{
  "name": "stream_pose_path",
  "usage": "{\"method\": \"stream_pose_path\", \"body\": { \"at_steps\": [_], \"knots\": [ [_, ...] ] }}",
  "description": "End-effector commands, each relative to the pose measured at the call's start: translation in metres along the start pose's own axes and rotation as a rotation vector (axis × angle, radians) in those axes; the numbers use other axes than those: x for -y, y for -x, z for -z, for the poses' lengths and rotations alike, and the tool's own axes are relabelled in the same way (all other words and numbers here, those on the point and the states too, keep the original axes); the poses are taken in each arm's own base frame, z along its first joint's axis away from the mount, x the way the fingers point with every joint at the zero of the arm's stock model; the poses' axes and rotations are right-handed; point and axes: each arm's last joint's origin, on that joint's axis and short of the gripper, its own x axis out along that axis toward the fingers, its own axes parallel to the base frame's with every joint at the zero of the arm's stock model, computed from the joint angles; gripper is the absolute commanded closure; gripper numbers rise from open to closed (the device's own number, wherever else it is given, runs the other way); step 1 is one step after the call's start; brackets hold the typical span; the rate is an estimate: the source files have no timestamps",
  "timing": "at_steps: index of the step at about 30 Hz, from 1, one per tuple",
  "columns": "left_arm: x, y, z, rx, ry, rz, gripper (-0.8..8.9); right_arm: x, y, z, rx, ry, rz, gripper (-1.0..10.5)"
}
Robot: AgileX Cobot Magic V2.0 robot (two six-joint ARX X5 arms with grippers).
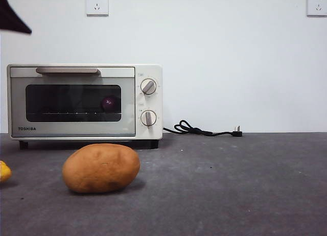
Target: Take the eggplant from the table,put the eggplant in the oven
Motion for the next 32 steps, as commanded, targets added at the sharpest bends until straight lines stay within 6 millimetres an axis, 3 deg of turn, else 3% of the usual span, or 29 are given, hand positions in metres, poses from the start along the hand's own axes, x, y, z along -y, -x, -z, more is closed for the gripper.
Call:
{"method": "stream_pose_path", "body": {
  "at_steps": [1,6,12,20,32],
  "knots": [
    [0.029,0.01,0.004,-0.016,-0.074,-0.042,8.19,0.0,0.0,0.002,-0.019,-0.006,-0.002,9.6],
    [0.085,0.029,0.019,-0.063,-0.175,-0.124,8.19,0.0,0.0,0.002,-0.019,-0.007,0.001,9.6],
    [0.135,0.053,0.043,-0.115,-0.236,-0.222,8.19,0.0,0.0,0.002,-0.019,-0.007,0.001,9.5],
    [0.177,0.093,0.078,-0.149,-0.278,-0.284,8.19,0.0,-0.002,0.001,-0.023,-0.007,0.002,9.5],
    [0.227,0.169,0.134,0.065,-0.405,-0.271,8.19,0.0,-0.002,0.001,-0.025,-0.008,0.002,9.5]
  ]
}}
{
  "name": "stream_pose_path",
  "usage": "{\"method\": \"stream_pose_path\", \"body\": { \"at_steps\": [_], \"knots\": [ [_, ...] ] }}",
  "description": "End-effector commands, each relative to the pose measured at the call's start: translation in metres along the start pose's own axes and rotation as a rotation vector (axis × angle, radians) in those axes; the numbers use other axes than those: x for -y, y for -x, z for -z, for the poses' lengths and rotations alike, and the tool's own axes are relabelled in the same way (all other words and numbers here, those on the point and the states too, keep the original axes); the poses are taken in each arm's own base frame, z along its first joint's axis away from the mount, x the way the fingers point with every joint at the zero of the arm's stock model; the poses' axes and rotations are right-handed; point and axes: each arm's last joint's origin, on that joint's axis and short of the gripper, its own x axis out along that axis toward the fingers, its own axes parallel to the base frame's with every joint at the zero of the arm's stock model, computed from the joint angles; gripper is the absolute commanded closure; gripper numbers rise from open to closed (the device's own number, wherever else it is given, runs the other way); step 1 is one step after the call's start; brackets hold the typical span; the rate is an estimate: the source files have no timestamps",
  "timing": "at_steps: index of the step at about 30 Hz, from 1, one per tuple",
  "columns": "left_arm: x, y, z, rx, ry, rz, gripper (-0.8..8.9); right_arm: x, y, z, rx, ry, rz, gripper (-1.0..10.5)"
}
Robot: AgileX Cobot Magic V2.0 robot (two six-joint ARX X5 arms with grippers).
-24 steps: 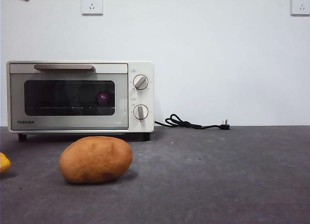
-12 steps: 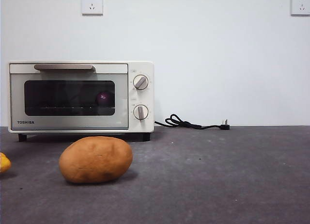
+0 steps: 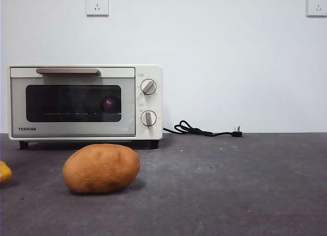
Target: Take the eggplant from the table,put the eggplant in the oven
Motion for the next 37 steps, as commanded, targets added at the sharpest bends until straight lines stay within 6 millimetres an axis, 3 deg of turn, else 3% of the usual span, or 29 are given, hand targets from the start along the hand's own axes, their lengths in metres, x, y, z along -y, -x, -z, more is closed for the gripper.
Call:
{"method": "stream_pose_path", "body": {
  "at_steps": [1,10,37],
  "knots": [
    [0.008,0.016,0.011,0.05,-0.028,-0.013,8.19,0.0,0.0,0.002,-0.018,-0.008,0.001,9.5],
    [0.022,0.046,0.038,0.139,-0.023,-0.12,8.19,0.0,0.0,0.002,-0.019,-0.008,0.001,9.5],
    [0.022,0.046,0.038,0.142,-0.005,-0.115,8.18,0.0,-0.001,0.002,-0.021,-0.007,0.002,9.5]
  ]
}}
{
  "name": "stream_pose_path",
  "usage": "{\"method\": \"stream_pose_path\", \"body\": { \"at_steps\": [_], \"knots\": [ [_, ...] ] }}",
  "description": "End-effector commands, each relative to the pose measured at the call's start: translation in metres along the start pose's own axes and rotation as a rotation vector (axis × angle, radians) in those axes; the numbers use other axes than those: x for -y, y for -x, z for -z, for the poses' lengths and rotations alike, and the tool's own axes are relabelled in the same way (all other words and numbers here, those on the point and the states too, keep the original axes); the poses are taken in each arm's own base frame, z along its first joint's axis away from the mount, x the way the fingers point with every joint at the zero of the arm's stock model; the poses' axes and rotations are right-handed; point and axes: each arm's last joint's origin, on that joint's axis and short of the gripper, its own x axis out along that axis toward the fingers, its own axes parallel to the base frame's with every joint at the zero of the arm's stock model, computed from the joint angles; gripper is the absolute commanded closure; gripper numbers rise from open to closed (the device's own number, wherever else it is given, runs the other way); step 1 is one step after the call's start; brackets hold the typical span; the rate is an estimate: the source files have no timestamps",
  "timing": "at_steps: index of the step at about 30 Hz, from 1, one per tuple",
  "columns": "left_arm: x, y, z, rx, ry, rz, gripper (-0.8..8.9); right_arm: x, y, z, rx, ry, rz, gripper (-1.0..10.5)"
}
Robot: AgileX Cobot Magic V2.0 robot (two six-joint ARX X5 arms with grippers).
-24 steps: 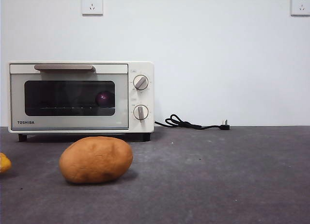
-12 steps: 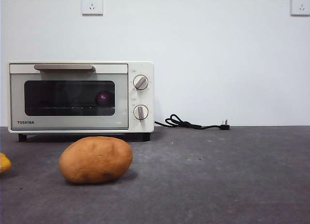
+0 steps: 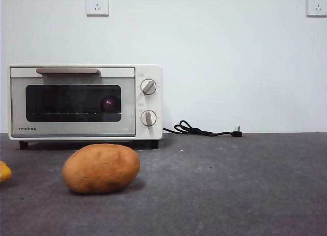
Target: Take the eggplant from the table,put the eggplant in the oven
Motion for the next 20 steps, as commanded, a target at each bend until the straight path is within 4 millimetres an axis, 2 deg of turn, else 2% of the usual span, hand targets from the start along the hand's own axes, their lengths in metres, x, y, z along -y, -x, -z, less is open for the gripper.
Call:
{"method": "stream_pose_path", "body": {
  "at_steps": [1,10,16,20],
  "knots": [
    [0.0,-0.001,0.001,0.0,0.008,0.001,8.18,0.0,-0.002,0.001,-0.023,-0.007,0.001,9.5],
    [0.0,-0.003,-0.001,-0.004,0.048,0.033,8.18,0.0,-0.008,-0.001,-0.038,-0.007,0.005,9.5],
    [0.0,-0.003,-0.001,-0.002,-0.007,0.032,8.18,0.0,-0.015,-0.003,-0.057,-0.007,0.021,9.5],
    [-0.001,0.0,-0.009,0.118,-0.126,-0.021,8.18,0.0,-0.023,-0.006,-0.075,-0.006,0.025,9.5]
  ]
}}
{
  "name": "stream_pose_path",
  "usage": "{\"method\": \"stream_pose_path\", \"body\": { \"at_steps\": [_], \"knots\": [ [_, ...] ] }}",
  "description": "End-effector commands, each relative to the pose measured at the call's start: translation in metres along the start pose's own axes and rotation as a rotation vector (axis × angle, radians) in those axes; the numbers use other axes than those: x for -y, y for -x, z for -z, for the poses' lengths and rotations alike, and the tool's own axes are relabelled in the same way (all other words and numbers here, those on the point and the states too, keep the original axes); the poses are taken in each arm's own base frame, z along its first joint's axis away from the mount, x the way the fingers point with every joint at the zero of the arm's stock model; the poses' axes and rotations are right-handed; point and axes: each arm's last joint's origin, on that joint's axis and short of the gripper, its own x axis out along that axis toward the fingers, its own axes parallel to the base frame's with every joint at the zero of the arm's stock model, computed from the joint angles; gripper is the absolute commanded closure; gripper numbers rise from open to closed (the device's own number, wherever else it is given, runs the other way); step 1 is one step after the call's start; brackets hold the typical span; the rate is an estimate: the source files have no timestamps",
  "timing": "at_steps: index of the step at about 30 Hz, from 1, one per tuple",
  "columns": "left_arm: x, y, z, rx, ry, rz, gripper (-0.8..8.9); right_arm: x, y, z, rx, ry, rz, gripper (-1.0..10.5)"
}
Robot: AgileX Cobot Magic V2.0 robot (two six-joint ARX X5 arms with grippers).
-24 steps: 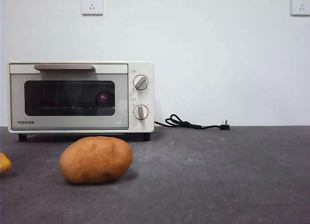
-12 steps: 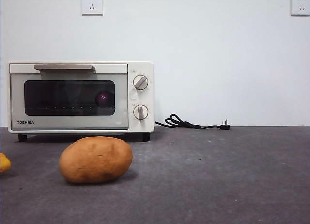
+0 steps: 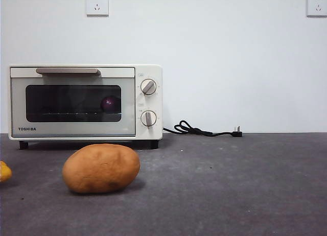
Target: Take the eggplant from the table,put the eggplant in the oven
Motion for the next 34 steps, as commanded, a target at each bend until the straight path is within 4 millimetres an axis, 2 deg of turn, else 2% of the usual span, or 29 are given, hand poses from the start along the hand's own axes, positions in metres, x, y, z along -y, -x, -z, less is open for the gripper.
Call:
{"method": "stream_pose_path", "body": {
  "at_steps": [1,6,11,18,24,27,34],
  "knots": [
    [0.001,0.004,-0.005,0.127,-0.125,-0.039,8.18,0.0,-0.006,0.0,-0.032,-0.007,0.003,9.5],
    [0.003,0.003,0.003,0.418,-0.24,-0.041,8.18,-0.001,-0.016,-0.004,-0.058,-0.006,0.006,9.5],
    [-0.005,-0.028,0.04,0.545,-0.291,-0.07,8.18,-0.001,-0.026,-0.007,-0.086,-0.005,0.008,9.5],
    [-0.02,-0.086,0.118,0.436,-0.244,-0.075,8.18,-0.002,-0.04,-0.011,-0.121,-0.005,0.012,9.5],
    [-0.031,-0.121,0.172,0.314,-0.181,-0.157,8.18,-0.002,-0.048,-0.012,-0.142,-0.005,0.014,9.5],
    [-0.036,-0.133,0.192,0.272,-0.157,-0.227,8.18,-0.002,-0.051,-0.013,-0.148,-0.004,0.015,9.5],
    [-0.046,-0.156,0.225,0.142,-0.085,-0.351,8.18,-0.002,-0.052,-0.013,-0.152,-0.004,0.016,9.5]
  ]
}}
